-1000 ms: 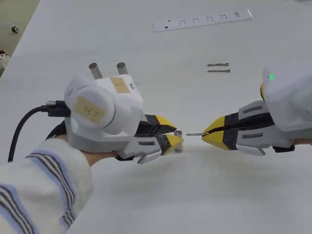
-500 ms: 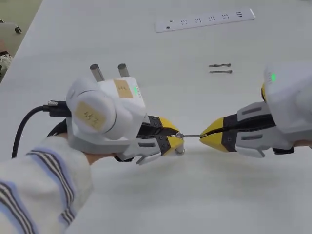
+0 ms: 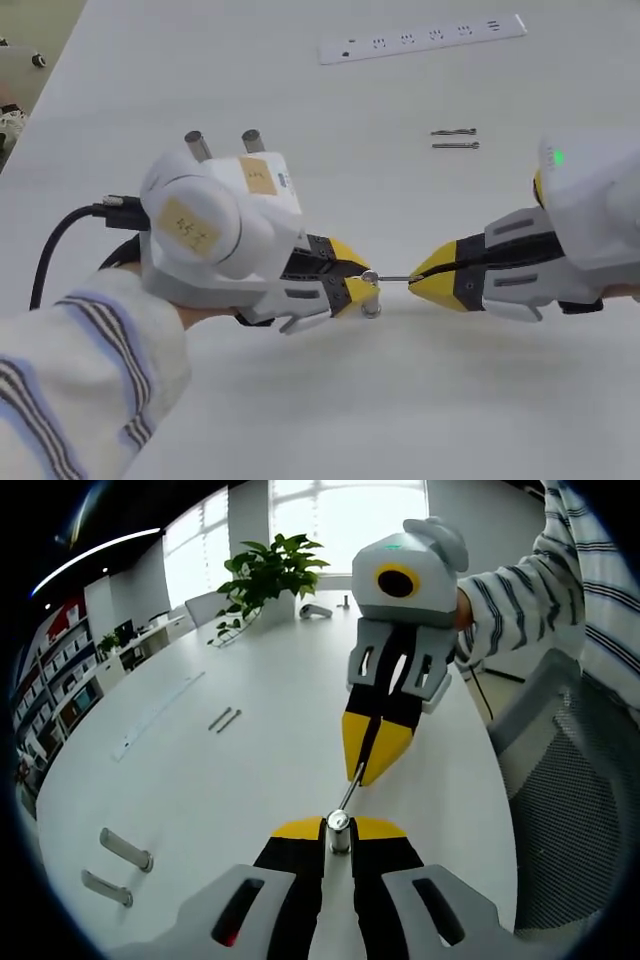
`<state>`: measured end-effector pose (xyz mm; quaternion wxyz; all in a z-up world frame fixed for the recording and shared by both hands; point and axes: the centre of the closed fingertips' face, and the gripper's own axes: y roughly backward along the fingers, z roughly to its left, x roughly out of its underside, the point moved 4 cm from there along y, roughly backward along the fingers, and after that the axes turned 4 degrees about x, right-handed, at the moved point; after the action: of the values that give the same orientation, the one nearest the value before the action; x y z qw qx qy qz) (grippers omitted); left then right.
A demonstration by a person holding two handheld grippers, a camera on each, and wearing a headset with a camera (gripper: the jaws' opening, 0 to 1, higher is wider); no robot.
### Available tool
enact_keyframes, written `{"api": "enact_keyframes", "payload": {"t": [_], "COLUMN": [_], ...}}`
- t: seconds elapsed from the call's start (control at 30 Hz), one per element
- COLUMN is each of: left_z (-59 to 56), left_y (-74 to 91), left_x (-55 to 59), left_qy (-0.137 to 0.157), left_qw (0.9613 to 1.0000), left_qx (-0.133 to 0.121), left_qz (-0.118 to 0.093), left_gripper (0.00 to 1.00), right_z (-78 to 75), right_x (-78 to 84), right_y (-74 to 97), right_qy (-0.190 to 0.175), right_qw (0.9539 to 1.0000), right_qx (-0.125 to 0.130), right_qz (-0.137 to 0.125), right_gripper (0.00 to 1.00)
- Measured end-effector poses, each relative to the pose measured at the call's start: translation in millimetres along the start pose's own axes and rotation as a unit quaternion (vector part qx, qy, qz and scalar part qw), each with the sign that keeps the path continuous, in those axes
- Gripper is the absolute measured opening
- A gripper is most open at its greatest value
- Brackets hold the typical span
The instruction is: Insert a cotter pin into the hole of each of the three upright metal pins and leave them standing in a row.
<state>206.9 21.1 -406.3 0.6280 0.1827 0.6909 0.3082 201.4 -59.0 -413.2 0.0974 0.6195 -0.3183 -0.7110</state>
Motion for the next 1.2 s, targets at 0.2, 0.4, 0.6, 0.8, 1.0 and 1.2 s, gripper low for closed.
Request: {"api": "enact_keyframes", "payload": {"t": [0.2, 0.4, 0.6, 0.8, 1.0, 1.2], "left_z": [1.2, 3.9, 4.9, 5.2, 6.3, 6.3], "left_y": [1.1, -0.2, -1.8, -2.2, -4.7, -4.8], "left_x": [-0.3, -2.2, -2.9, -3.3, -5.1, -5.1], "left_qy": [-0.008, -0.009, -0.015, -0.02, -0.028, -0.023], "left_qw": [1.0, 0.9999, 0.9998, 0.9997, 0.9994, 0.9995], "left_qx": [0.002, 0.005, 0.011, 0.015, 0.02, 0.022], "left_qz": [0.004, -0.002, -0.003, -0.002, -0.002, -0.002], "left_gripper": [0.06, 0.06, 0.05, 0.05, 0.05, 0.05], "right_z": [-0.6, -3.8, -8.0, -9.7, -7.2, -5.6], "right_x": [-2.1, -2.2, 1.4, -1.0, -6.1, -4.4], "right_y": [-2.6, -5.2, -7.4, -6.8, -9.9, -11.2], "right_qy": [0.01, 0.017, 0.028, 0.044, 0.057, 0.055], "right_qw": [0.9999, 0.9998, 0.9994, 0.9984, 0.9972, 0.9971], "right_qx": [-0.005, -0.006, -0.014, -0.029, -0.045, -0.05], "right_qz": [0.002, 0.008, 0.017, 0.018, 0.017, 0.017], "right_gripper": [0.0, 0.0, 0.0, 0.0, 0.0, 0.0]}}
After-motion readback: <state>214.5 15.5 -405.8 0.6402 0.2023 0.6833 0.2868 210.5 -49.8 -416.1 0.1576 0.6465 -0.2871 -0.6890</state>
